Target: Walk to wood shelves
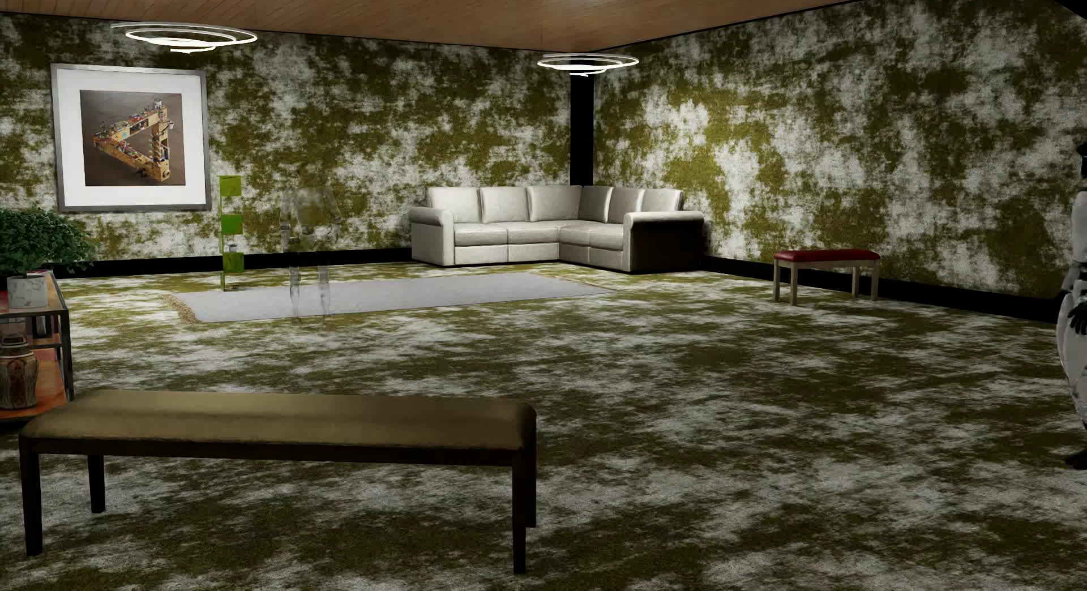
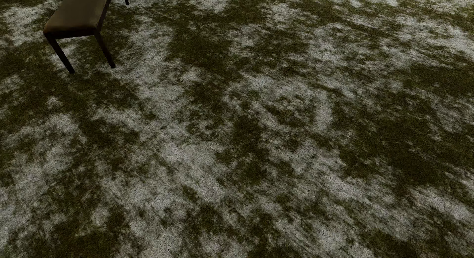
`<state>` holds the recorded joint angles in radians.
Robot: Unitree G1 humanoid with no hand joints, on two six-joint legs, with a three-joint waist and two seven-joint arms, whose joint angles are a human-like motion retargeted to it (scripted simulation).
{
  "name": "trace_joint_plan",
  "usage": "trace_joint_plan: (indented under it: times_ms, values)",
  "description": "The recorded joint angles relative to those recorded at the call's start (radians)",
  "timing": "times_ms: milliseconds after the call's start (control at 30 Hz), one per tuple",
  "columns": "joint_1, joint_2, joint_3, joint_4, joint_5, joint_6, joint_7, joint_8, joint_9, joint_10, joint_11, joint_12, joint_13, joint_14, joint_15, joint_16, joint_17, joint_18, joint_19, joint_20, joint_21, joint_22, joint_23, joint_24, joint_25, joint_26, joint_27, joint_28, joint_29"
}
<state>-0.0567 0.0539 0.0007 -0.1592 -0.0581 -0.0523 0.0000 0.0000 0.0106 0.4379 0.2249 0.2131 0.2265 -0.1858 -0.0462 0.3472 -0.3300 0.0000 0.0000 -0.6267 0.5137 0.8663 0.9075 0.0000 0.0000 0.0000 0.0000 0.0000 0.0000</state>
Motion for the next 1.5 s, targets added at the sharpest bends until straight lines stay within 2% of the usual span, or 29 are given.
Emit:
trace_joint_plan:
  times_ms: [67,100,133,233,300,367,400,500,600,667,700,733,800,833,867,900,967,1033,1067,1133,1167,1200,1233,1267,1300,1333,1367,1433,1500]
  values:
    - [-0.018,-0.007,0.007,-0.003,0.002,0.010,0.000,0.000,-0.001,0.019,-0.029,-0.003,0.004,0.046,0.034,-0.002,-0.004,0.000,0.000,-0.007,-0.010,-0.003,0.007,0.000,0.000,0.000,0.000,0.000,0.000]
    - [-0.008,-0.002,0.007,-0.003,0.011,0.013,0.000,0.000,0.005,0.023,0.244,0.004,0.009,0.053,-0.095,0.004,-0.006,0.000,0.000,-0.013,0.001,-0.021,0.003,0.000,0.000,0.000,0.000,0.000,0.000]
    - [-0.020,-0.019,-0.020,-0.008,0.020,0.018,0.000,0.000,-0.003,0.035,0.255,0.004,0.016,0.057,-0.227,0.004,-0.009,0.000,0.000,-0.019,-0.006,-0.024,0.010,0.000,0.000,0.000,0.000,0.000,0.000]
    - [0.040,-0.191,-0.053,-0.039,-0.007,-0.005,0.000,0.000,0.057,0.060,0.559,-0.001,0.032,0.031,-0.267,0.031,-0.008,0.000,0.000,-0.006,-0.046,-0.093,-0.016,0.000,0.000,0.000,0.000,0.000,0.000]
    - [0.094,-0.322,-0.113,-0.036,-0.016,-0.011,0.000,0.000,0.085,0.051,0.754,-0.011,0.048,-0.039,-0.273,0.040,-0.004,0.000,0.000,0.024,-0.067,-0.155,-0.041,0.000,0.000,0.000,0.000,0.000,0.000]
    - [0.141,-0.428,-0.201,0.010,-0.006,0.029,0.000,0.000,0.084,0.019,0.726,-0.050,0.073,-0.112,-0.257,0.007,-0.019,0.000,0.000,0.046,-0.065,-0.145,-0.035,0.000,0.000,0.000,0.000,0.000,0.000]
    - [0.181,-0.491,-0.213,0.009,-0.020,0.022,0.000,0.000,0.084,-0.006,0.688,-0.043,0.088,-0.155,-0.223,0.031,-0.016,0.000,0.000,0.062,-0.065,-0.211,-0.027,0.000,0.000,0.000,0.000,0.000,0.000]
    - [0.303,-0.605,-0.241,0.026,-0.047,0.029,0.000,0.000,0.109,-0.037,0.520,-0.100,0.097,-0.296,-0.091,0.040,-0.020,0.000,0.000,0.020,-0.037,-0.227,0.033,0.000,0.000,0.000,0.000,0.000,0.000]
    - [0.401,-0.674,-0.281,0.042,-0.061,0.028,0.000,0.000,0.105,-0.045,0.432,-0.141,0.094,-0.319,-0.098,0.039,-0.021,0.000,0.000,-0.022,0.012,-0.220,0.077,0.000,0.000,0.000,0.000,0.000,0.000]
    - [0.443,-0.691,-0.320,0.075,-0.062,0.037,0.000,0.000,0.092,-0.020,0.539,-0.121,0.113,-0.238,-0.118,0.028,-0.019,0.000,0.000,0.007,-0.026,-0.157,0.100,0.000,0.000,0.000,0.000,0.000,0.000]
    - [0.425,-0.706,-0.334,0.080,-0.057,0.050,0.000,0.000,0.082,0.035,0.598,-0.096,0.108,-0.139,-0.130,0.024,-0.020,0.000,0.000,-0.024,-0.023,-0.131,0.110,0.000,0.000,0.000,0.000,0.000,0.000]
    - [0.411,-0.676,-0.329,0.112,-0.028,0.071,0.000,0.000,0.084,0.129,0.655,-0.086,0.103,0.011,-0.162,0.015,-0.020,0.000,0.000,-0.043,-0.005,-0.078,0.132,0.000,0.000,0.000,0.000,0.000,0.000]
    - [0.255,-0.579,-0.277,0.116,0.010,0.048,0.000,0.000,0.082,0.482,0.675,-0.051,0.087,0.311,-0.238,0.010,-0.009,0.000,0.000,-0.065,-0.007,0.009,0.130,0.000,0.000,0.000,0.000,0.000,0.000]
    - [0.146,-0.510,-0.254,0.121,0.027,0.047,0.000,0.000,0.099,0.703,0.668,-0.032,0.081,0.336,-0.271,0.021,-0.013,0.000,0.000,-0.081,-0.008,0.005,0.096,0.000,0.000,0.000,0.000,0.000,0.000]
    - [0.043,-0.430,-0.200,0.120,0.051,0.033,0.000,0.000,0.110,0.853,0.635,-0.008,0.069,0.304,-0.297,0.021,-0.007,0.000,0.000,-0.061,-0.013,0.013,0.064,0.000,0.000,0.000,0.000,0.000,0.000]
    - [-0.066,-0.345,-0.139,0.104,0.049,0.016,0.000,0.000,0.108,0.913,0.590,0.021,0.059,0.285,-0.310,0.015,-0.007,0.000,0.000,-0.032,-0.010,0.010,0.030,0.000,0.000,0.000,0.000,0.000,0.000]
    - [-0.248,-0.160,-0.030,0.078,0.049,-0.015,0.000,0.000,0.128,0.746,0.451,0.031,0.036,0.318,-0.290,0.023,-0.013,0.000,0.000,-0.067,-0.047,0.033,-0.047,0.000,0.000,0.000,0.000,0.000,0.000]
    - [-0.360,0.019,0.063,0.078,0.036,-0.038,0.000,0.000,0.125,0.372,0.330,0.072,0.021,0.442,-0.310,0.035,-0.028,0.000,0.000,-0.048,-0.053,0.013,-0.121,0.000,0.000,0.000,0.000,0.000,0.000]
    - [-0.406,0.089,0.099,0.083,0.030,-0.041,0.000,0.000,0.115,0.202,0.293,0.078,0.007,0.389,-0.334,0.035,-0.040,0.000,0.000,-0.044,-0.062,0.009,-0.157,0.000,0.000,0.000,0.000,0.000,0.000]
    - [-0.469,0.210,0.148,0.097,0.016,-0.047,0.000,0.000,0.104,0.036,0.270,0.093,-0.028,0.018,-0.385,0.043,-0.059,0.000,0.000,-0.046,-0.063,-0.003,-0.193,0.000,0.000,0.000,0.000,0.000,0.000]
    - [-0.478,0.220,0.169,0.129,0.017,-0.052,0.000,0.000,0.100,0.077,0.282,0.090,-0.054,0.013,-0.382,0.039,-0.058,0.000,0.000,-0.028,-0.076,-0.001,-0.196,0.000,0.000,0.000,0.000,0.000,0.000]
    - [-0.512,0.276,0.201,0.105,-0.002,-0.054,0.000,0.000,0.107,0.072,0.311,0.102,-0.046,0.188,-0.361,0.040,-0.053,0.000,0.000,-0.039,-0.086,0.007,-0.178,0.000,0.000,0.000,0.000,0.000,0.000]
    - [-0.554,0.260,0.223,0.105,-0.022,-0.065,0.000,0.000,0.096,0.159,0.373,0.097,-0.036,0.386,-0.277,0.034,-0.047,0.000,0.000,-0.037,-0.111,0.015,-0.164,0.000,0.000,0.000,0.000,0.000,0.000]
    - [-0.556,0.239,0.202,0.064,-0.064,-0.099,0.000,0.000,0.085,0.238,0.481,0.100,-0.025,0.476,-0.122,0.031,-0.025,0.000,0.000,-0.039,-0.117,0.041,-0.126,0.000,0.000,0.000,0.000,0.000,0.000]
    - [-0.518,0.184,0.160,0.028,-0.069,-0.101,0.000,0.000,0.075,0.284,0.651,0.089,-0.003,0.471,0.039,0.028,-0.021,0.000,0.000,-0.064,-0.106,0.061,-0.087,0.000,0.000,0.000,0.000,0.000,0.000]
    - [-0.470,0.071,0.124,-0.018,-0.086,-0.101,0.000,0.000,0.066,0.300,0.858,0.077,0.011,0.443,0.112,0.022,-0.026,0.000,0.000,-0.067,-0.073,0.067,-0.067,0.000,0.000,0.000,0.000,0.000,0.000]
    - [-0.396,-0.042,0.087,-0.054,-0.114,-0.112,0.000,0.000,0.061,0.285,1.042,0.068,0.041,0.376,0.027,0.006,-0.021,0.000,0.000,-0.001,-0.089,0.080,-0.076,0.000,0.000,0.000,0.000,0.000,0.000]
    - [-0.162,-0.220,-0.017,-0.050,-0.076,-0.067,0.000,0.000,0.081,0.182,1.133,0.027,0.060,0.222,-0.197,0.017,-0.023,0.000,0.000,0.003,-0.057,0.059,-0.046,0.000,0.000,0.000,0.000,0.000,0.000]
    - [0.055,-0.349,-0.143,-0.012,-0.054,-0.018,0.000,0.000,0.095,0.074,0.944,0.005,0.088,0.073,-0.228,0.050,-0.031,0.000,0.000,0.008,-0.063,-0.049,-0.031,0.000,0.000,0.000,0.000,0.000,0.000]
